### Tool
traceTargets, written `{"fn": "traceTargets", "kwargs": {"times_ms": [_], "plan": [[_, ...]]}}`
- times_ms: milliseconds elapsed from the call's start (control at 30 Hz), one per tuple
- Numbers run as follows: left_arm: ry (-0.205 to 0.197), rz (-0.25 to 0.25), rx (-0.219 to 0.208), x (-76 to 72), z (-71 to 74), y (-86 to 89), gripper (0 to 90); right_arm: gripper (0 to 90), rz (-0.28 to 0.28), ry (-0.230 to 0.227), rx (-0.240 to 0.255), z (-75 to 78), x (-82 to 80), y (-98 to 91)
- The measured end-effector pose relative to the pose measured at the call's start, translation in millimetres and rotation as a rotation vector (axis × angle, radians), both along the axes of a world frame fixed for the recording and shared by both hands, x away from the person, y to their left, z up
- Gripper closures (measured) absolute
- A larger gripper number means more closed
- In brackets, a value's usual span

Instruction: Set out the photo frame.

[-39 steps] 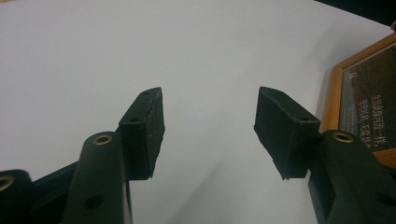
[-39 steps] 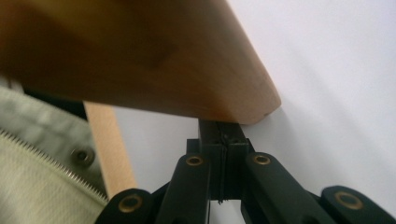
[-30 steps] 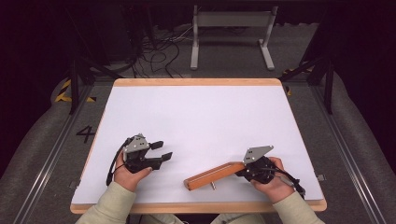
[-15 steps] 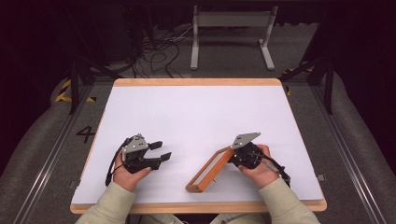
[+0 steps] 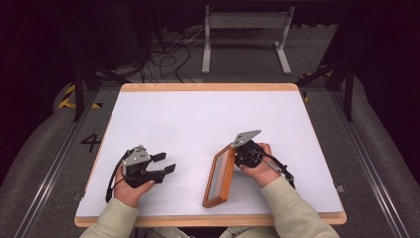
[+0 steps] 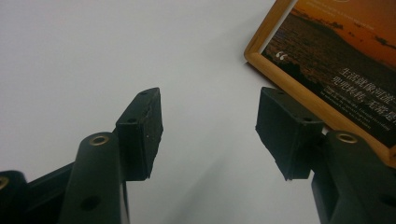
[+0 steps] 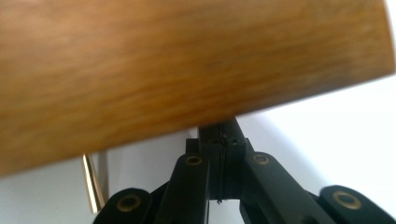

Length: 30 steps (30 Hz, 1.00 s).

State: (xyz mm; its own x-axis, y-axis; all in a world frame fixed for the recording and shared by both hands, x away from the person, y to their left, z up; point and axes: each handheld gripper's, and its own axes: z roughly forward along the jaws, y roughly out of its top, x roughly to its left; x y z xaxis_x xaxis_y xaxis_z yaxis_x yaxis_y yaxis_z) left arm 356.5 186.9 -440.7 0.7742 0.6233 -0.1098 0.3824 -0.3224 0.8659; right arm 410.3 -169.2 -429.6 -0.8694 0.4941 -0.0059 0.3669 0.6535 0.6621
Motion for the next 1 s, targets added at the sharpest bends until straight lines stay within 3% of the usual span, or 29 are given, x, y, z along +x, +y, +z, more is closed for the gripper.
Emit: {"fn": "traceTargets", "kwargs": {"times_ms": [500,667,833,1000], "plan": [[0.003,-0.005,0.000,1.5,-0.5,-2.0,41.2,90.0,0.044,-0.030,0.079,-1.8,6.6,14.4],[0.003,-0.006,-0.002,4.8,-0.2,-1.0,41.2,82.8,-0.006,-0.036,0.086,7.5,3.3,2.2],[-0.001,0.016,0.000,9.0,0.6,1.2,40.1,78.4,-0.097,-0.103,-0.035,20.4,-5.5,-14.9],[0.003,0.034,0.008,12.1,0.4,5.7,39.9,79.5,-0.138,-0.079,0.020,41.7,-13.6,-30.3]]}}
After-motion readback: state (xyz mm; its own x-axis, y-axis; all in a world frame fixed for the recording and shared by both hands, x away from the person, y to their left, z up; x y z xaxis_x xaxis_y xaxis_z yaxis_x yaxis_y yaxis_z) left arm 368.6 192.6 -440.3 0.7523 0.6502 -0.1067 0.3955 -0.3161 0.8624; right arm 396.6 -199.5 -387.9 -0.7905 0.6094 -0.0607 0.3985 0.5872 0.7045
